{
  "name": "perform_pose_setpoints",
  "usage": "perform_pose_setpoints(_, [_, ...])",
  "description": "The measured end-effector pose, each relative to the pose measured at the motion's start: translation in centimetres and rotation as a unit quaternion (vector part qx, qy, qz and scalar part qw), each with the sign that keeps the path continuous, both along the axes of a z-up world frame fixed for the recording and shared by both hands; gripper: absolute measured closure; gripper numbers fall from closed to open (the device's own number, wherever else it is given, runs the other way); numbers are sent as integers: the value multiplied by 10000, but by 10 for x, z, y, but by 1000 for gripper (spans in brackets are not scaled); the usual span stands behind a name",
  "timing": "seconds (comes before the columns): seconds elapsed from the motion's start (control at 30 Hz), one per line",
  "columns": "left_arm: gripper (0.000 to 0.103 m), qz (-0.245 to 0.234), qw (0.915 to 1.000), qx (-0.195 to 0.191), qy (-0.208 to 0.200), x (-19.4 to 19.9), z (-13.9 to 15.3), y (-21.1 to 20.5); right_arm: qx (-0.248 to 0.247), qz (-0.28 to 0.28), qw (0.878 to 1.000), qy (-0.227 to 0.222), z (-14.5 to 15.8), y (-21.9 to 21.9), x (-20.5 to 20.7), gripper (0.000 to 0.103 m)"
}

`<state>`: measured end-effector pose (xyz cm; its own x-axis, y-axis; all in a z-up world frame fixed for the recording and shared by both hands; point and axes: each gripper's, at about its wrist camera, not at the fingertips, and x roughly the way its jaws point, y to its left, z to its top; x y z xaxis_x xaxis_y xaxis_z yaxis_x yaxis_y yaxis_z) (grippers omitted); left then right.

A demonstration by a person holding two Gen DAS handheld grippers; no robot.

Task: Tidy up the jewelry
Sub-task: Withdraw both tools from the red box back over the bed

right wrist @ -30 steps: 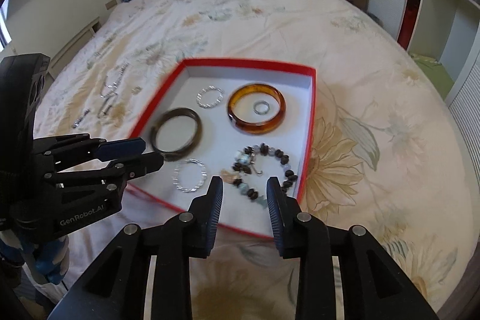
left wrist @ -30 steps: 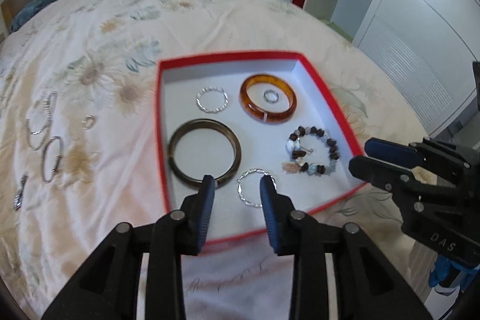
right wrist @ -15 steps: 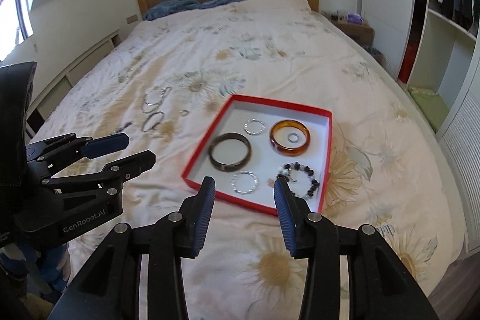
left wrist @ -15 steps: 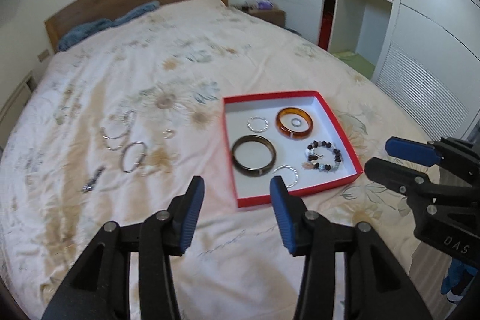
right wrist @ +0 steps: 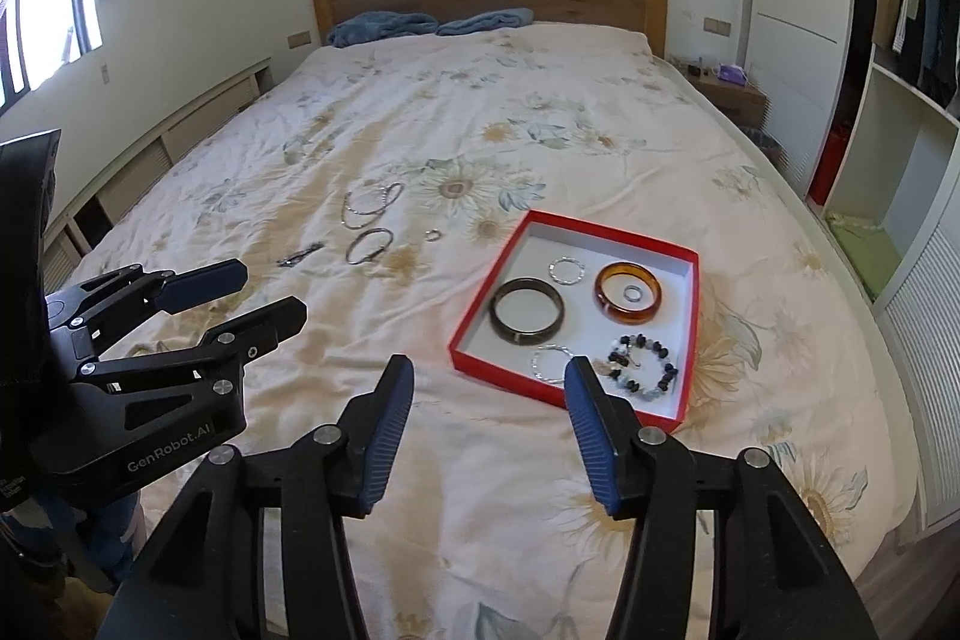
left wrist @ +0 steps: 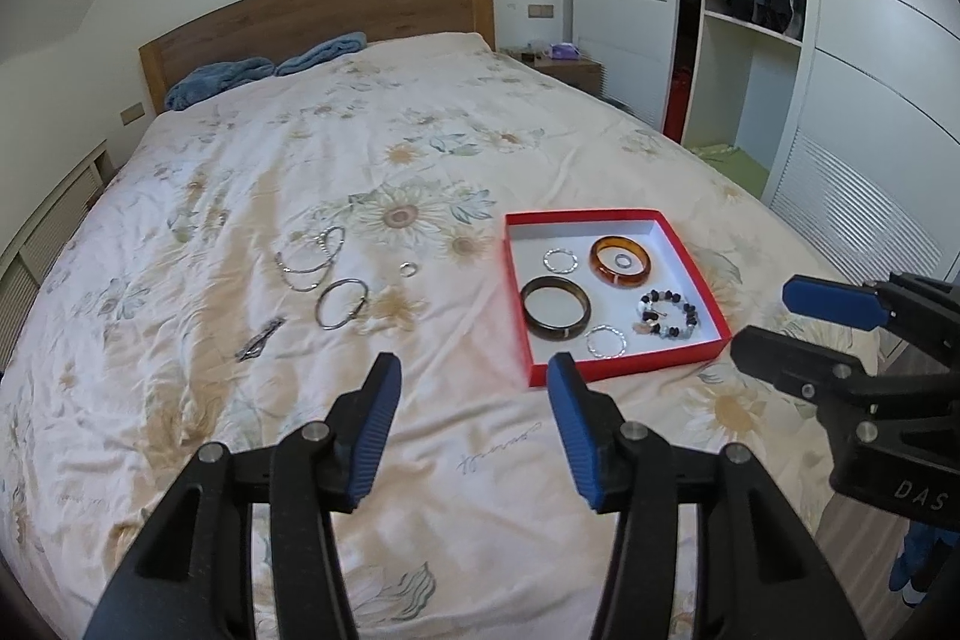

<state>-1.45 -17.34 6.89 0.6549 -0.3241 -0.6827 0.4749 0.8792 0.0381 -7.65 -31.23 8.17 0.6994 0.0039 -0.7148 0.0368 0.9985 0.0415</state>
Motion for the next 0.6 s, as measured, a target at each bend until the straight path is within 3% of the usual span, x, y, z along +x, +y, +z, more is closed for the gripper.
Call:
perform_pose_setpoints(0.33, [54,420,9987,-216,-168,0,2,51,-53,160,9998,80,0,30,7,48])
perform_pose_setpoints(0.6, [54,764,9969,-64,-168,11,-9,84,-64,394,9990,219,-9,52,24,48])
